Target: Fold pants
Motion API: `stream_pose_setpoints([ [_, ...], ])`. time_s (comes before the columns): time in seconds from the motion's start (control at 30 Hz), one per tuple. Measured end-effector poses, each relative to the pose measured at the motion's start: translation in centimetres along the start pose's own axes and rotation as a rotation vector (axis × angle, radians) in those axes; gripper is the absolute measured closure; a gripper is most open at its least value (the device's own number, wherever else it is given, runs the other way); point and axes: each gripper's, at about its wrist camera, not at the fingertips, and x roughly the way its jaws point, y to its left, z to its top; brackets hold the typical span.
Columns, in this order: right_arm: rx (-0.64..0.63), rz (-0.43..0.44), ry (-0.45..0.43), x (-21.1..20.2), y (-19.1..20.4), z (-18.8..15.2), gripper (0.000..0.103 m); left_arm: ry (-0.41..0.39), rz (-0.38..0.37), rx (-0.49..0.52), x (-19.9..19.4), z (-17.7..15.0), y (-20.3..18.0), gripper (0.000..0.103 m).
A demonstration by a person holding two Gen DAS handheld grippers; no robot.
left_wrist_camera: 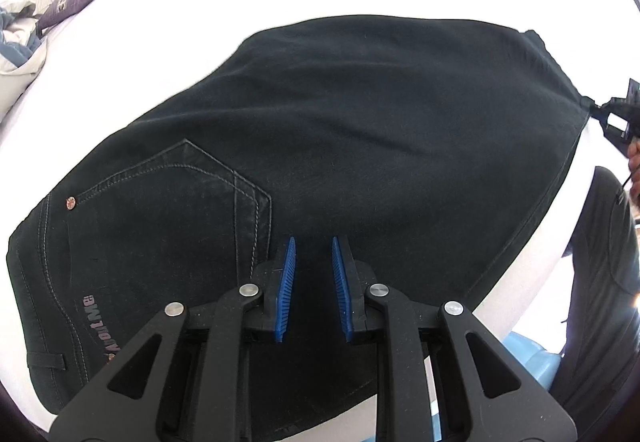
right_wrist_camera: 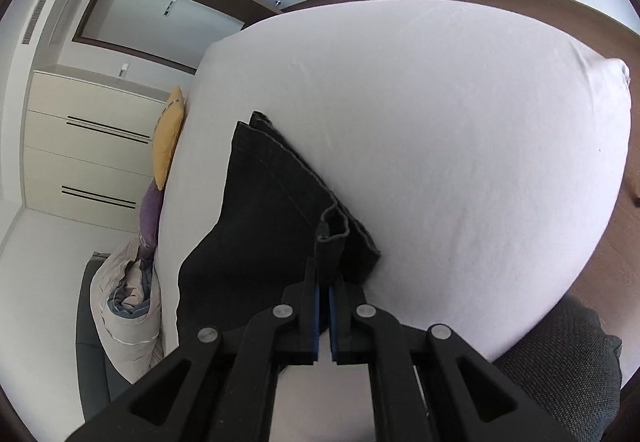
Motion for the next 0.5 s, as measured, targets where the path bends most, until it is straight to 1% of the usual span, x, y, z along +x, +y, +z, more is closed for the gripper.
stream_pose_setpoints([
  [0.07,-0.022,-0.016,0.013,0.2,0.7,0.6,0.098,0.016,0.008,0.000,0.9,-0.2,-0.1,0.085],
  [0.13,-0.035,-0.030,0.016,0.1,1.3,0.8,0.098,0.004,0.004,-0.026,1.0,-0.1,0.2,0.085],
  [0.17,-0.064,-0.027,0.003,-0.1,2.3,0.5,0.098,0.005,0.001,-0.039,1.0,0.0,0.3,0.085],
  [0.23,-0.086,0.022,-0.030,-0.8,3.0,0.5,0.098,0.003,0.000,-0.052,1.3,0.4,0.6,0.085],
  [0.27,-0.088,0.005,-0.025,-0.7,2.8,0.5,0.098,0.003,0.002,-0.047,1.4,0.4,0.6,0.085],
  [0.3,-0.060,-0.041,0.005,-0.1,2.0,0.6,0.097,0.004,0.006,-0.041,1.5,0.5,0.6,0.085],
  [0.33,-0.001,-0.072,0.050,0.6,0.6,0.5,0.096,0.004,0.007,-0.038,1.5,0.5,0.6,0.085],
  [0.37,0.052,-0.051,0.068,0.6,-0.4,0.4,0.099,0.004,0.008,-0.038,1.5,0.4,0.6,0.085],
  [0.4,0.063,-0.037,0.069,0.1,-0.5,0.3,0.097,0.003,0.007,-0.041,1.4,0.3,0.6,0.085],
  [0.43,0.025,-0.066,0.063,-0.5,0.1,0.2,0.096,0.002,0.006,-0.046,1.4,0.2,0.6,0.085],
  [0.5,-0.069,-0.137,0.039,-1.8,1.5,0.0,0.086,-0.002,0.008,-0.049,1.5,0.0,0.8,0.085],
])
